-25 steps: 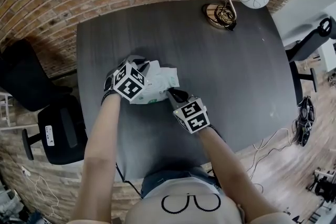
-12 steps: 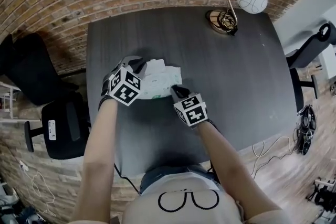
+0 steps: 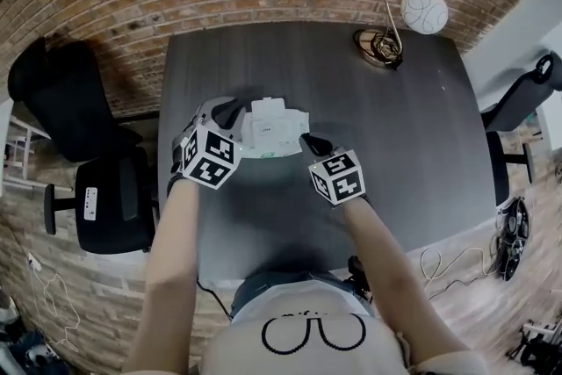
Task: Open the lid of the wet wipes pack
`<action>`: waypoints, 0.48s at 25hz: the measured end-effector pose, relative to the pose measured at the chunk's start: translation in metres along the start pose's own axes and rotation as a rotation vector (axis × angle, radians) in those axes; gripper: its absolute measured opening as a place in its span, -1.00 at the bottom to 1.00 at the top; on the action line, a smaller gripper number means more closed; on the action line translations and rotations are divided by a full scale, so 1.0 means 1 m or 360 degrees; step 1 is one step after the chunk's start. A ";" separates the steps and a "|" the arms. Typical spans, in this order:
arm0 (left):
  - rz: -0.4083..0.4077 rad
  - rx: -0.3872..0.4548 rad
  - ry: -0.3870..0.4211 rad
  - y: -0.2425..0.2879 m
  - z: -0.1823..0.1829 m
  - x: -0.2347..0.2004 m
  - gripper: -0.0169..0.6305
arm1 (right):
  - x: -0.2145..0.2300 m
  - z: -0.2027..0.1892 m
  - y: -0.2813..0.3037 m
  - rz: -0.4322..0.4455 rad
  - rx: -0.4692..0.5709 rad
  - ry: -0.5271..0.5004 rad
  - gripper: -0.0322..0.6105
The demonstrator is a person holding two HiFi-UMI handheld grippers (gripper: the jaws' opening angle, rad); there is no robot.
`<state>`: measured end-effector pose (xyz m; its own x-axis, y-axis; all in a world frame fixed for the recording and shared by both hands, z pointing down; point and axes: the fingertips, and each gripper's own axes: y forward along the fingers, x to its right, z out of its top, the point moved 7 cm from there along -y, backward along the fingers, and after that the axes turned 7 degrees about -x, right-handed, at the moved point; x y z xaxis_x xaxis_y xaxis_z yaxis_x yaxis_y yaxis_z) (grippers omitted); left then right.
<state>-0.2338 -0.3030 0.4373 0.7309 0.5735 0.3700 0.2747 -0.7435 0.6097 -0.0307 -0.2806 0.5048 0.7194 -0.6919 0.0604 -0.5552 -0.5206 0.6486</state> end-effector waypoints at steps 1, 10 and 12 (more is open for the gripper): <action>0.0037 0.0026 -0.0030 -0.008 0.001 -0.001 -0.78 | 0.000 0.006 -0.008 -0.0014 0.0036 -0.0015 -0.90; 0.0244 0.0276 -0.0321 -0.075 0.010 -0.003 -0.94 | -0.014 0.065 -0.095 -0.0127 0.0436 -0.0256 -0.90; 0.0278 0.0334 -0.0387 -0.091 0.013 -0.001 -0.95 | -0.016 0.076 -0.116 -0.0170 0.0504 -0.0290 -0.90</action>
<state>-0.2516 -0.2405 0.3728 0.8985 0.3515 0.2629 0.2361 -0.8919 0.3856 -0.0098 -0.2470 0.3706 0.7099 -0.6883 -0.1491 -0.6033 -0.7036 0.3756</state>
